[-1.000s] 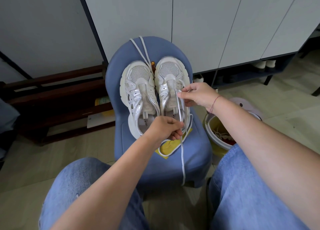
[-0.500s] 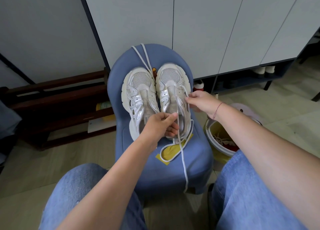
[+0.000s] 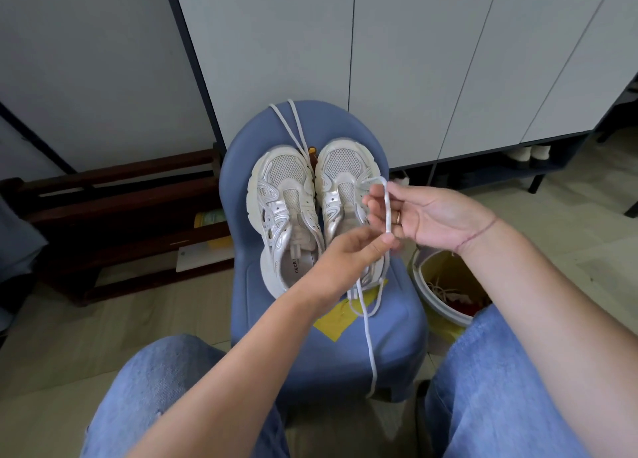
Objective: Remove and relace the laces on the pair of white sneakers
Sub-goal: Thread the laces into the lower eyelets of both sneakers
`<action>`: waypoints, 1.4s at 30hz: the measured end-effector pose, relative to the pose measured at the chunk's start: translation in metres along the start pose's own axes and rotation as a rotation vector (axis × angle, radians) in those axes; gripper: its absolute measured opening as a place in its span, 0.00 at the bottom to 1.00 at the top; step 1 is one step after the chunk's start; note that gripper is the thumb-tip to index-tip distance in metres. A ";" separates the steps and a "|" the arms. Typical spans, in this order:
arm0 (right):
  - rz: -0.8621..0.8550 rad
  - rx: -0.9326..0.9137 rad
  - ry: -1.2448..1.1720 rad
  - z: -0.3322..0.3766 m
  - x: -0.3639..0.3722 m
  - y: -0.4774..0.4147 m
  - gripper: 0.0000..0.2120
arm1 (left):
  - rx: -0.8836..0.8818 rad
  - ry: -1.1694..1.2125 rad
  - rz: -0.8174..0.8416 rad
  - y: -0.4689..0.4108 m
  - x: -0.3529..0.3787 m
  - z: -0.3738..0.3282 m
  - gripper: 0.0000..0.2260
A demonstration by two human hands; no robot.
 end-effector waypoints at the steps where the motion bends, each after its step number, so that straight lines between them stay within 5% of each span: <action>1: -0.037 -0.014 -0.041 0.000 -0.001 -0.002 0.11 | -0.012 0.004 0.012 0.001 0.003 0.000 0.12; 4: -0.285 -0.142 -0.027 0.009 -0.018 -0.007 0.11 | -0.034 0.031 -0.047 0.003 -0.002 -0.002 0.13; 8: -0.747 -0.246 0.921 0.020 -0.032 0.003 0.17 | -0.024 0.036 -0.139 0.002 -0.019 -0.004 0.15; 17: -0.259 -0.204 0.999 -0.019 0.019 -0.006 0.11 | 0.014 -0.068 -0.171 0.005 -0.024 -0.012 0.15; 23: -0.301 -0.363 1.085 -0.005 0.010 -0.007 0.15 | 0.000 -0.066 -0.201 0.007 -0.031 -0.016 0.13; 29: -0.897 -0.533 0.868 0.029 -0.032 0.004 0.11 | 0.003 -0.046 -0.236 0.011 -0.041 -0.021 0.14; 31: -0.854 -0.495 0.943 0.028 -0.034 0.003 0.04 | 0.002 -0.064 -0.236 0.012 -0.041 -0.021 0.14; 37: -0.178 -0.328 1.017 -0.007 0.023 -0.002 0.07 | 0.004 -0.096 -0.203 0.011 -0.037 -0.022 0.13; 39: -0.218 -0.392 1.095 -0.005 0.025 -0.002 0.07 | 0.008 -0.101 -0.203 0.012 -0.038 -0.022 0.13; 42: -0.601 -0.544 1.001 0.019 -0.003 -0.001 0.09 | 0.003 -0.090 -0.224 0.014 -0.042 -0.024 0.13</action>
Point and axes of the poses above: each hand's wrist, its own y-axis away from the middle knuckle, its own x-axis out of the palm, z = x × y, the point moved 4 cm from there along -y, towards the middle knuckle, and after that the axes turned 7 degrees about x, right-handed, at the moved point
